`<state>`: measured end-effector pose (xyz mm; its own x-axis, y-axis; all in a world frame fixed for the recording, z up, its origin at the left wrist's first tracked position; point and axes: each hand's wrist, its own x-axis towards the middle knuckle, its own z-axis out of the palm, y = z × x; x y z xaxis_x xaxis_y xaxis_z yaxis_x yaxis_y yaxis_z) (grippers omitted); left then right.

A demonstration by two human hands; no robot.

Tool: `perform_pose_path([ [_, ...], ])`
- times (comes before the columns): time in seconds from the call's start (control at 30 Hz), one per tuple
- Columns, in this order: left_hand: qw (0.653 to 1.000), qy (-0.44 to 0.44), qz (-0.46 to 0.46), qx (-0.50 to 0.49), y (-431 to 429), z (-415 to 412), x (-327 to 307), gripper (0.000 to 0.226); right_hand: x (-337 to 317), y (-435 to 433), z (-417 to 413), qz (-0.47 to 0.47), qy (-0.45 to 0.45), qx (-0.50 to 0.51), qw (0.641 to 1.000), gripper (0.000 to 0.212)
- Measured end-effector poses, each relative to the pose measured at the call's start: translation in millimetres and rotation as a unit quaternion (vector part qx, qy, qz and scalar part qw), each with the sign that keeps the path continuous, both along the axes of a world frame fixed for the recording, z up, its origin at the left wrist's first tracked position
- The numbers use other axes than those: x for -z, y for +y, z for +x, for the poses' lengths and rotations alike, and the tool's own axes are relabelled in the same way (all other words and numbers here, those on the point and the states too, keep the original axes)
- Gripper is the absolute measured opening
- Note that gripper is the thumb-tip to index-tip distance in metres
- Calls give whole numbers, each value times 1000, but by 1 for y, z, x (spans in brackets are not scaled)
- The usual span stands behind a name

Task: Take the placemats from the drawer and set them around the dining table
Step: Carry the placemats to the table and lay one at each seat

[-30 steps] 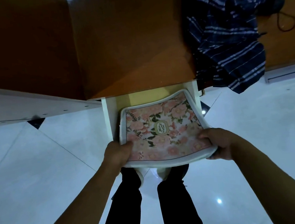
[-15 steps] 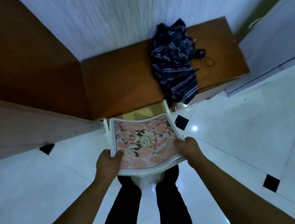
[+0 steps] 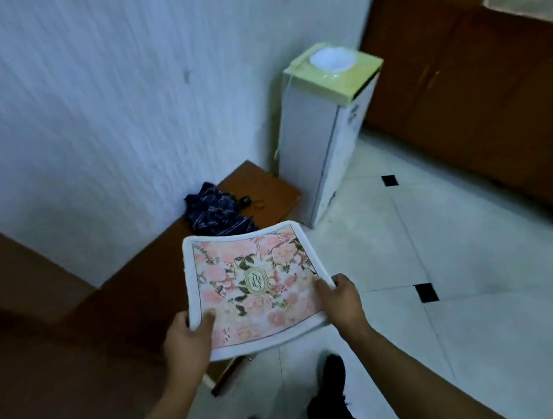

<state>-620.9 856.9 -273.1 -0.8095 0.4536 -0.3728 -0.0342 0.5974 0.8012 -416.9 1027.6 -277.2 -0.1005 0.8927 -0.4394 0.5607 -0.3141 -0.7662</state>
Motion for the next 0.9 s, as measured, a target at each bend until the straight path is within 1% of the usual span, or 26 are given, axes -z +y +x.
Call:
perform_pose_path([
  [0.17, 990, 56, 54, 115, 34, 30, -64, 18, -56, -13, 65, 67, 46, 113, 990, 28],
  [0.3, 971, 70, 102, 207, 57, 84, -99, 20, -94, -28, 143, 107, 69, 200, 972, 30],
  [0.43, 945, 85, 143, 282, 69, 158, -126, 26, -117, -63, 233, 136, 89, 274, 948, 26],
  [0.53, 920, 101, 177, 336, 63, 241, -142, 25, -130, -108, 318, 156, 118, 349, 917, 26],
  [0.63, 891, 90, 198, 398, 44, 336, -152, 22, -144, -165, 407, 172, 115, 409, 889, 26],
  [0.7, 871, 86, 205, 438, 26, 404, -153, 23, -153, -211, 470, 185, 110, 450, 867, 27],
  [0.77, 855, 66, 210, 469, 7, 468, -152, 25, -159, -257, 528, 191, 94, 486, 848, 29],
  [0.9, 806, 20, 214, 552, -48, 604, -155, 25, -170, -364, 635, 209, 78, 576, 787, 28],
])
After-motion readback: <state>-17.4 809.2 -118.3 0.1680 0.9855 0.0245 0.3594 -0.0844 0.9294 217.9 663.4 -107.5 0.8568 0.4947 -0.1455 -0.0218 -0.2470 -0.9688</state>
